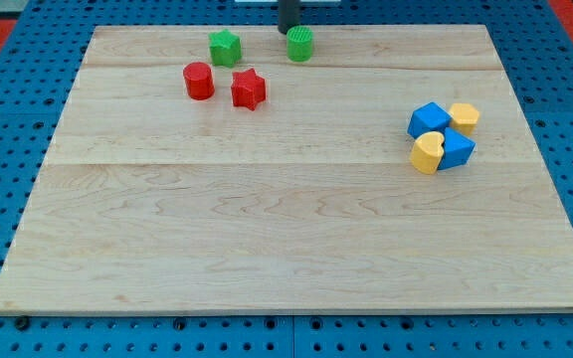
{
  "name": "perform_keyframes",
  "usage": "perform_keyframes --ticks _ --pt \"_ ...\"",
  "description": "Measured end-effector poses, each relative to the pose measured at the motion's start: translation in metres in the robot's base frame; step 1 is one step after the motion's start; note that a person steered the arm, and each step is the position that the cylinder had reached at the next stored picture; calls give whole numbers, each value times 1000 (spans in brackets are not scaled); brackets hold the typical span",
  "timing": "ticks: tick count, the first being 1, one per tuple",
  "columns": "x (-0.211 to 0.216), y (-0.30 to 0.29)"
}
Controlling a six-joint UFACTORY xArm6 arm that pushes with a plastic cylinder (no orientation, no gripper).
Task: Slide the arm to the left of the green star
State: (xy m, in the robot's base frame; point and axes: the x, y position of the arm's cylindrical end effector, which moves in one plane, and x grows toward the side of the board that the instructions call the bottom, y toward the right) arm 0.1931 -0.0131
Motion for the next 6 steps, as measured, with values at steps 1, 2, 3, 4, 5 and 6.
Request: perform_keyframes --ticks 1,2,3,4,5,6 --pt "0 -31" --pt "0 -46" --pt "0 -46" --pt "0 -56" --pt "-1 -85" --pt "3 -116"
